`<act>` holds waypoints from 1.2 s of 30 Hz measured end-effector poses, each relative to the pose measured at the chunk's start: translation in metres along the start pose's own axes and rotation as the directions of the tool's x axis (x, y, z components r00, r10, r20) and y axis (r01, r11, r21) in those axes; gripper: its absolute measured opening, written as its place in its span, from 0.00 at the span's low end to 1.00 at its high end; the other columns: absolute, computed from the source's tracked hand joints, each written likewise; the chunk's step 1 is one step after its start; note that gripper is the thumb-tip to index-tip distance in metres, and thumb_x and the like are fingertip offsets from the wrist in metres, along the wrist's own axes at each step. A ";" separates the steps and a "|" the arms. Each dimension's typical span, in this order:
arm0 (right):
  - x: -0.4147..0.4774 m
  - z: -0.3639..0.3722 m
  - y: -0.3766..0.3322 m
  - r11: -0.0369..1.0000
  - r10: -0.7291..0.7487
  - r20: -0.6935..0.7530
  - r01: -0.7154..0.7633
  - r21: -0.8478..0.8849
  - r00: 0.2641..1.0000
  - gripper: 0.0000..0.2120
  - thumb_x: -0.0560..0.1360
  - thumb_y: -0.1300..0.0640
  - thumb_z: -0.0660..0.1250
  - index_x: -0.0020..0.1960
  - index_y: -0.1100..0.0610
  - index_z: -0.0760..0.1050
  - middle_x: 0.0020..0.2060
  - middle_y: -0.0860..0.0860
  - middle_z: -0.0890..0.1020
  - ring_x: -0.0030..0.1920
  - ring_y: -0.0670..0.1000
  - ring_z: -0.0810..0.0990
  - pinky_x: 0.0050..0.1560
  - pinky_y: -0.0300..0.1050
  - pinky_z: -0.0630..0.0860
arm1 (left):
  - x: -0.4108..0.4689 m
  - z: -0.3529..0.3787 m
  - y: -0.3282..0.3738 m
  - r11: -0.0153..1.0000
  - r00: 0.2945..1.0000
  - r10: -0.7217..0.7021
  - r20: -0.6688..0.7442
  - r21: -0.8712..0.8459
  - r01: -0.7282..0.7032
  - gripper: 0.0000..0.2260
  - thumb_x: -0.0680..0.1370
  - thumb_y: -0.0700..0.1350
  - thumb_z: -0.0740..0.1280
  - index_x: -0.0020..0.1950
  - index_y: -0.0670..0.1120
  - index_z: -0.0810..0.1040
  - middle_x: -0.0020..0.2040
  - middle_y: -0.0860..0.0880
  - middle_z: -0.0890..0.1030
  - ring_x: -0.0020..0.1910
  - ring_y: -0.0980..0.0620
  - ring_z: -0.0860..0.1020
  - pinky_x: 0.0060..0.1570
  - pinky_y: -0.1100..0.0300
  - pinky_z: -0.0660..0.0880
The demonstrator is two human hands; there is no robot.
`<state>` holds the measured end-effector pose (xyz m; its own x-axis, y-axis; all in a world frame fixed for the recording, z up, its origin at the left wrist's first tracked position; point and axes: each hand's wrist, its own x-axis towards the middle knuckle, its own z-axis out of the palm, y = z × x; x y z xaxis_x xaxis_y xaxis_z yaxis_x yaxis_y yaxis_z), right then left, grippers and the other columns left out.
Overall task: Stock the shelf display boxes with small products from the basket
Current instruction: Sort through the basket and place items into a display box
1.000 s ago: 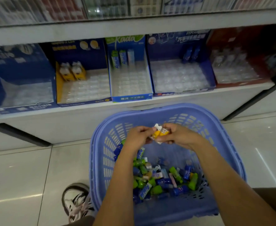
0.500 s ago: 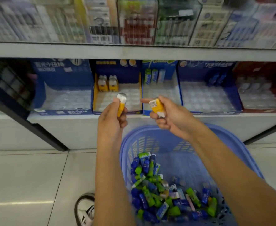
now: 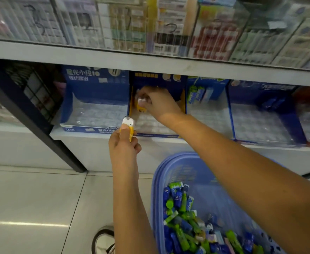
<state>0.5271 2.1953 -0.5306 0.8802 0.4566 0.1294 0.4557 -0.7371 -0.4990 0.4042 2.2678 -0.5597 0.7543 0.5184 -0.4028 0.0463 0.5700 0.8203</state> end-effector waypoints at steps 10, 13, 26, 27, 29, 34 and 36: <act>0.013 0.011 0.005 0.991 -0.120 -0.059 0.117 -0.061 0.991 0.13 0.76 0.57 0.66 0.58 0.59 0.78 0.55 0.57 0.78 0.54 0.54 0.77 0.54 0.40 0.71 | 0.002 -0.008 -0.006 0.996 0.998 0.045 0.038 0.077 -0.048 0.07 0.82 0.47 0.58 0.50 0.46 0.73 0.37 0.50 0.75 0.28 0.58 0.67 0.25 0.70 0.66; 0.011 0.015 0.012 0.994 -0.104 -0.125 0.101 -0.030 0.987 0.10 0.74 0.56 0.69 0.52 0.60 0.78 0.50 0.56 0.79 0.48 0.53 0.79 0.46 0.40 0.72 | 0.001 -0.007 -0.005 0.997 0.998 0.036 0.050 0.059 -0.039 0.07 0.82 0.47 0.58 0.48 0.47 0.74 0.36 0.51 0.75 0.28 0.58 0.66 0.26 0.69 0.66; -0.030 -0.008 0.002 0.898 0.079 0.060 -0.097 0.428 0.995 0.12 0.78 0.51 0.64 0.57 0.55 0.77 0.46 0.49 0.80 0.40 0.45 0.78 0.40 0.32 0.73 | 0.000 0.003 -0.013 0.964 0.973 0.168 0.157 0.179 -0.196 0.06 0.82 0.46 0.57 0.51 0.50 0.73 0.40 0.53 0.76 0.30 0.62 0.70 0.29 0.70 0.70; -0.040 -0.011 0.003 0.804 0.079 0.132 -0.142 0.577 0.988 0.10 0.77 0.52 0.65 0.55 0.55 0.77 0.42 0.49 0.81 0.36 0.44 0.78 0.37 0.34 0.75 | 0.000 0.004 -0.014 0.947 0.959 0.211 0.191 0.201 -0.249 0.05 0.82 0.46 0.58 0.51 0.49 0.73 0.38 0.53 0.76 0.30 0.63 0.70 0.30 0.69 0.70; -0.058 -0.018 0.009 0.742 0.039 0.158 -0.135 0.657 0.987 0.07 0.74 0.57 0.69 0.52 0.55 0.78 0.42 0.50 0.82 0.38 0.44 0.80 0.38 0.34 0.77 | -0.004 0.008 -0.016 0.905 0.923 0.285 0.259 0.243 -0.348 0.07 0.82 0.47 0.59 0.52 0.47 0.75 0.36 0.54 0.75 0.31 0.63 0.71 0.32 0.68 0.71; -0.042 -0.020 0.027 0.821 0.229 -0.108 -0.133 0.556 0.967 0.08 0.71 0.60 0.73 0.49 0.54 0.77 0.42 0.49 0.82 0.42 0.46 0.80 0.42 0.34 0.78 | -0.002 0.010 -0.022 0.690 0.853 0.383 0.353 0.504 -0.519 0.16 0.81 0.46 0.62 0.68 0.46 0.69 0.58 0.53 0.76 0.55 0.59 0.75 0.47 0.78 0.68; -0.030 -0.017 0.036 0.906 0.208 -0.176 -0.122 0.405 0.962 0.09 0.71 0.60 0.72 0.50 0.56 0.77 0.44 0.51 0.82 0.42 0.46 0.78 0.43 0.37 0.76 | -0.001 0.011 -0.026 0.491 0.815 0.352 0.461 0.651 -0.580 0.17 0.80 0.46 0.61 0.69 0.45 0.70 0.65 0.49 0.73 0.62 0.54 0.71 0.52 0.76 0.66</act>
<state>0.5188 2.1465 -0.5374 0.9650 0.1983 0.1718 0.2523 -0.5219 -0.8148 0.4098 2.2455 -0.5763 0.9328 0.3289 0.1474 0.0113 -0.4356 0.9000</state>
